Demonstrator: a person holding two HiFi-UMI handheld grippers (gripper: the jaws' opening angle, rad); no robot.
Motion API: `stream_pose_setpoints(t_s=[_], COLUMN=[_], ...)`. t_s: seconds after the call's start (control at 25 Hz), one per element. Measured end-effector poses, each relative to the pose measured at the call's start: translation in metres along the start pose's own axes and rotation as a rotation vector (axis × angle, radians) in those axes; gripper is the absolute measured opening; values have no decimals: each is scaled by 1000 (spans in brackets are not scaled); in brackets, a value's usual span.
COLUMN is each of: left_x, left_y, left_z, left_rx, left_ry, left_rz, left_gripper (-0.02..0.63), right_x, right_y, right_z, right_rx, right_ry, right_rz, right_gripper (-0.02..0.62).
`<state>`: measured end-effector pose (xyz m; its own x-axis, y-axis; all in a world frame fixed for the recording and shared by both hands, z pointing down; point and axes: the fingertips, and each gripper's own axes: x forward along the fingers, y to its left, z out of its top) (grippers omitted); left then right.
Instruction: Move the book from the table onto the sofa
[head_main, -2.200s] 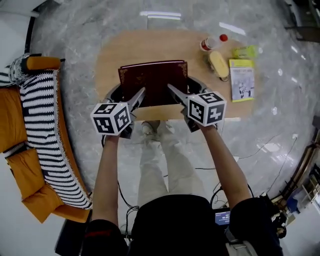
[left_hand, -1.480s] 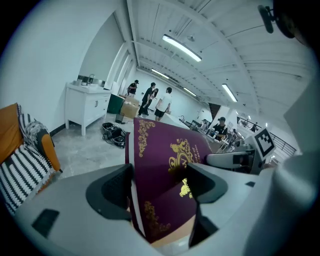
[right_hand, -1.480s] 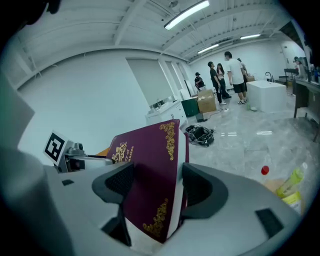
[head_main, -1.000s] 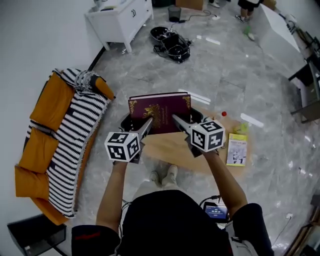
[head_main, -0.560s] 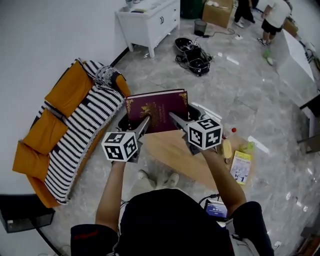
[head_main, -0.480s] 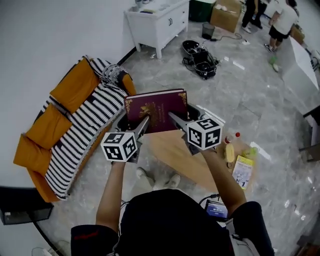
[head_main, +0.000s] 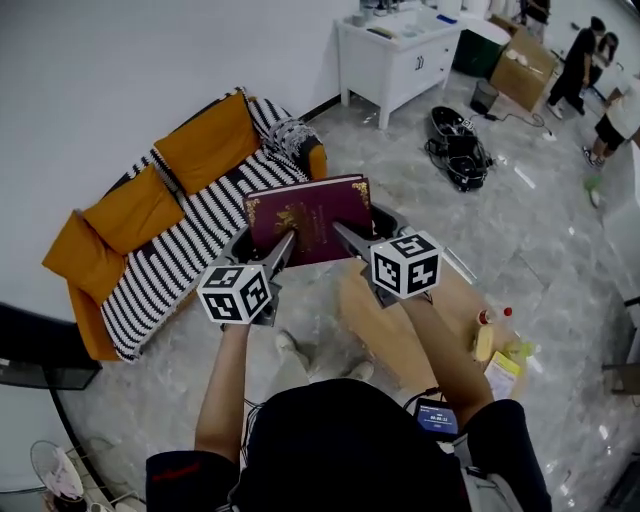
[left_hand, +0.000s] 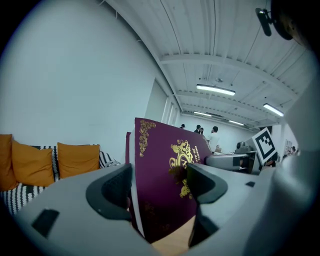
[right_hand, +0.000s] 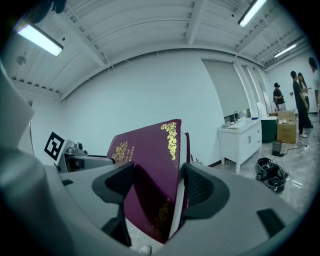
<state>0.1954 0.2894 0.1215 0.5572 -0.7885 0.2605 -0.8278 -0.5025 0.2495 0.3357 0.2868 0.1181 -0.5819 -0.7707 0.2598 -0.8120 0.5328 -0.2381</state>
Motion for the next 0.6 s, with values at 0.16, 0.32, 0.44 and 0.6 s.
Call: stream_pose_setpoints(t_s=[0.16, 0.32, 0.44, 0.6], left_x=[-6, -7, -6, -15], left_y=[42, 97, 130, 186], left_z=[11, 30, 40, 56], left_rx=[-25, -53, -53, -55], left_ry=[-15, -25, -38, -53], left_rz=[8, 3, 4, 11], left_gripper=[360, 362, 362, 361], right_x=[39, 90, 121, 173], right_y=[21, 42, 55, 83], right_z=[10, 27, 34, 44], right_rx=[-11, -26, -30, -37], right_ry=[18, 26, 20, 16], right_rz=[8, 3, 3, 10], right_gripper=[318, 318, 318, 318])
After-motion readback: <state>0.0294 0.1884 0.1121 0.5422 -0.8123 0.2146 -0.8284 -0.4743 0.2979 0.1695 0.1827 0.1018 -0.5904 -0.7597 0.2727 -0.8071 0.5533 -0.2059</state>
